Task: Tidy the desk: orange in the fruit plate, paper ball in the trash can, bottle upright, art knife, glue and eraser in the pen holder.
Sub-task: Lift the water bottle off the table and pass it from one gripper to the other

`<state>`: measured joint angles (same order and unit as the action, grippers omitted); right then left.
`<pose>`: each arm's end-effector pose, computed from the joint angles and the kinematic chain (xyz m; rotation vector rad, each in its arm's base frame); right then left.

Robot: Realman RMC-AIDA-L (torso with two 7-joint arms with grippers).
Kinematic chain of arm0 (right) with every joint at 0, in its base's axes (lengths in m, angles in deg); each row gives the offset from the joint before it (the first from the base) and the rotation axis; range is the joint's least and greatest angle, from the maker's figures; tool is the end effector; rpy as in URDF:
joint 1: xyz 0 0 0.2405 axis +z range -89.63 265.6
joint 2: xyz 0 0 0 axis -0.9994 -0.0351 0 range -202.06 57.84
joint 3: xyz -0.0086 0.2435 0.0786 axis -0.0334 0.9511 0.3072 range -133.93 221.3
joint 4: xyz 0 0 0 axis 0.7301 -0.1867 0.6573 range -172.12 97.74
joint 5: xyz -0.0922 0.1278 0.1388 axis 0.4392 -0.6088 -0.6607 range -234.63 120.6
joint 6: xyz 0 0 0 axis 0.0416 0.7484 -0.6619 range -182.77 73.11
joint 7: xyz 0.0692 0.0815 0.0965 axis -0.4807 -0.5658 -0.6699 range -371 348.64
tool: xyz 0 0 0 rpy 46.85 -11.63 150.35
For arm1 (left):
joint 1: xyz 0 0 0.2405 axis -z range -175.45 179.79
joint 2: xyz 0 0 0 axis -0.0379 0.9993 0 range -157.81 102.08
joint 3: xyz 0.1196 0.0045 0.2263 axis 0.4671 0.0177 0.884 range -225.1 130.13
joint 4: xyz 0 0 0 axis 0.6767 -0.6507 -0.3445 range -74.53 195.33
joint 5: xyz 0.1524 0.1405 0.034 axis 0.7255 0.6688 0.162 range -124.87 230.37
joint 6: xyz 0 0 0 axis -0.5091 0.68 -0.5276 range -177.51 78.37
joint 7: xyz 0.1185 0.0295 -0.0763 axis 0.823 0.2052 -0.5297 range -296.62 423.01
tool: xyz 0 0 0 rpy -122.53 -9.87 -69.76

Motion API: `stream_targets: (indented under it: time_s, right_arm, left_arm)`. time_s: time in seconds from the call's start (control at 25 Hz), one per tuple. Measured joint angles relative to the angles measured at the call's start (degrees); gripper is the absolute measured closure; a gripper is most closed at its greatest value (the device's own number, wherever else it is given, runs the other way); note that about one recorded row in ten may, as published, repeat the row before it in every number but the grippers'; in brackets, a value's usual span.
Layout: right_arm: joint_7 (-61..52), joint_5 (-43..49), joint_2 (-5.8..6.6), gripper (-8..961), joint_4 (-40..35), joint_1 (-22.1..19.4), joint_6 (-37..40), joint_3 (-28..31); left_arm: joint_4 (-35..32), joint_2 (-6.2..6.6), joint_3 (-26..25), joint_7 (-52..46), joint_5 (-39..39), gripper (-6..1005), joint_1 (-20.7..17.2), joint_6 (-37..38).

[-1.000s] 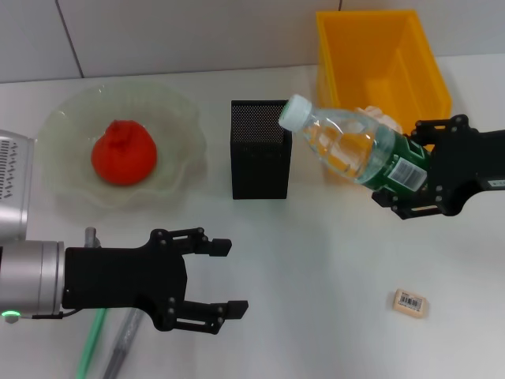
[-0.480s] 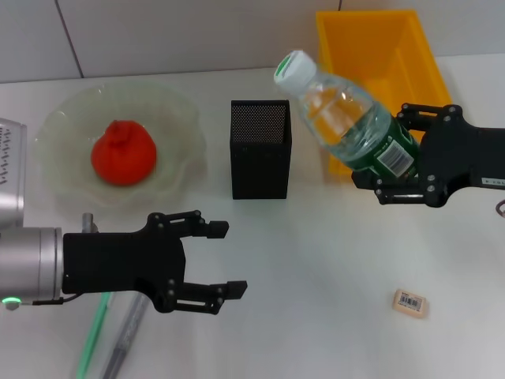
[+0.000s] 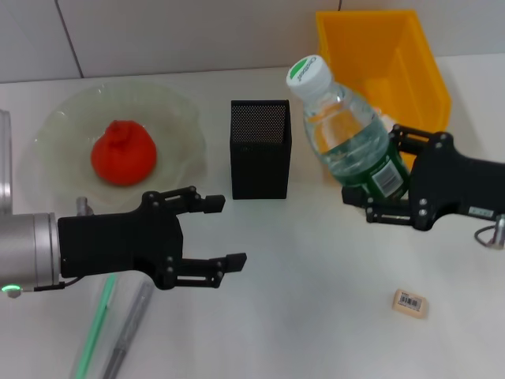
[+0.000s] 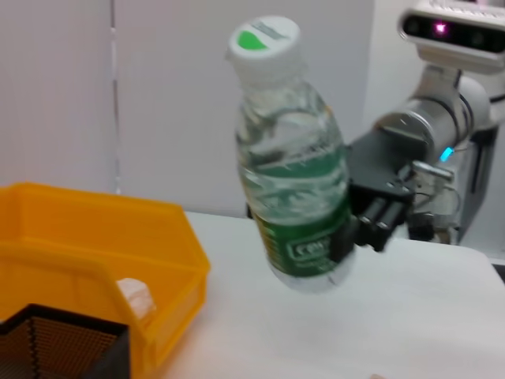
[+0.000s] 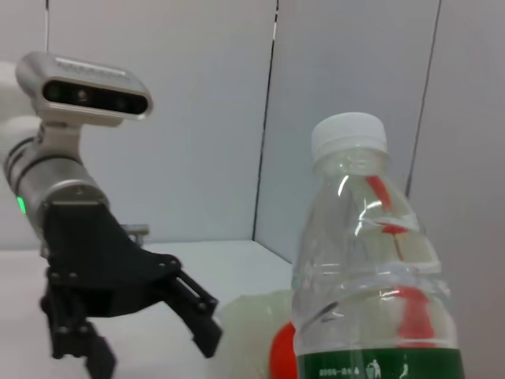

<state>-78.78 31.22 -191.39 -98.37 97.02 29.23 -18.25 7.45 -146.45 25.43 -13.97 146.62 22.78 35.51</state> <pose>0.2567 0.2870 0.0357 -2.5308 0.1539 0.7273 -0.2156 0.3013 -0.0256 -2.9055 -0.2307 -0.7137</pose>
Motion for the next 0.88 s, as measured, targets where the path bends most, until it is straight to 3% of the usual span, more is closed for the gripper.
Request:
stream_targets:
  time_s: [0.4, 0.88]
  right_arm:
    - [13.2, -7.0, -0.03, 185, 16.1, 3.9, 4.4, 1.6]
    - [20.0, -8.9, -0.20, 185, 24.6, 6.3, 5.0, 3.0]
  left_arm:
    - [1.5, -0.02, -0.1, 0.8, -3.8, 139, 0.2, -2.0]
    - [4.2, -0.01, -0.7, 3.5, -11.7, 139, -0.4, -1.9]
